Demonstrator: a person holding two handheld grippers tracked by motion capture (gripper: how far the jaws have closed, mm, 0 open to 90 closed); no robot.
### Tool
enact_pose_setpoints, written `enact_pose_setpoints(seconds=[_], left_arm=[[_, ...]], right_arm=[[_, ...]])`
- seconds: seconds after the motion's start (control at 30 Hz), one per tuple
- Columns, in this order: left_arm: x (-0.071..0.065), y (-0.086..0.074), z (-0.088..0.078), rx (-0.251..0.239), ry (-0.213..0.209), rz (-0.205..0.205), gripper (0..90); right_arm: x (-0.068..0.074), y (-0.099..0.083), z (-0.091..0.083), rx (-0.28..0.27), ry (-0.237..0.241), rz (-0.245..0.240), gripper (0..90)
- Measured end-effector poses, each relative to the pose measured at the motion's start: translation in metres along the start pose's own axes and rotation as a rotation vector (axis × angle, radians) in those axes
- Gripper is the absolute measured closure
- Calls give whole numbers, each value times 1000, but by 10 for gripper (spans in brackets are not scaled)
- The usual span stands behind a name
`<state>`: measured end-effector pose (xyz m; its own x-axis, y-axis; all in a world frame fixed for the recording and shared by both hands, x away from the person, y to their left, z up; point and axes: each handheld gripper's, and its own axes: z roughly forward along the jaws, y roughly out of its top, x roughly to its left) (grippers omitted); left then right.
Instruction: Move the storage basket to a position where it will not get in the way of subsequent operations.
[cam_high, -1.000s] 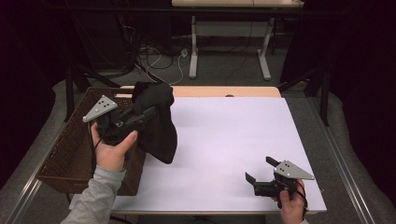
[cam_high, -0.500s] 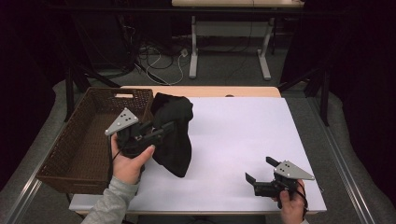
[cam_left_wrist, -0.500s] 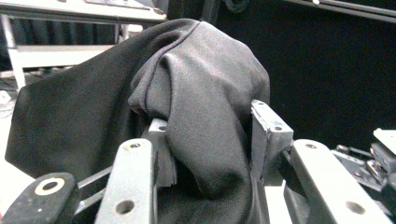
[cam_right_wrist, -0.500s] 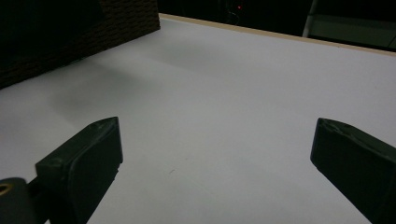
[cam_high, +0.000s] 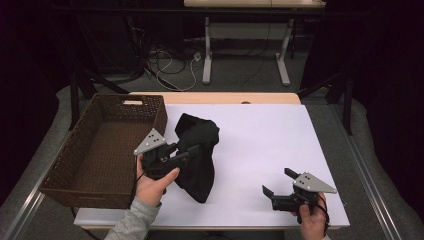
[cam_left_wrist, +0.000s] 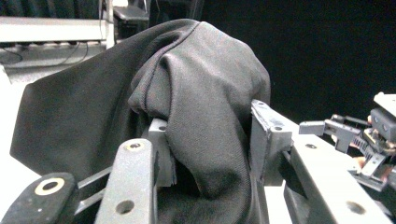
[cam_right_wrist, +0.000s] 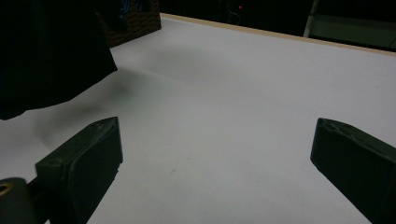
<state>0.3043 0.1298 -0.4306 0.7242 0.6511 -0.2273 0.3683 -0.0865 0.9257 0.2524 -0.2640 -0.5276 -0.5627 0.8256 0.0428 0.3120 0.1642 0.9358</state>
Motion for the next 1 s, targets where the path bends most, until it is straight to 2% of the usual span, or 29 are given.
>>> enact_pose_setpoints(seconds=[0.17, 0.23, 0.43, 0.57, 0.67, 1.0], left_arm=[[-1, -11, 4, 55, 6, 16, 589], [0, -15, 6, 69, 7, 9, 588], [3, -26, 16, 101, 18, 14, 589], [1, -31, 26, 118, 2, 13, 588], [0, -34, 35, 132, 0, 33, 588], [-18, -50, 69, 200, -95, 58, 588]], right_arm=[[0, 0, 0, 1, 2, -3, 18], [0, 0, 1, 2, 2, 0, 18], [1, 0, 1, 6, 5, -4, 18], [1, -1, 2, 4, 3, 0, 18], [1, -1, 2, 5, 2, -2, 18], [0, -1, 1, 6, 3, -6, 18]])
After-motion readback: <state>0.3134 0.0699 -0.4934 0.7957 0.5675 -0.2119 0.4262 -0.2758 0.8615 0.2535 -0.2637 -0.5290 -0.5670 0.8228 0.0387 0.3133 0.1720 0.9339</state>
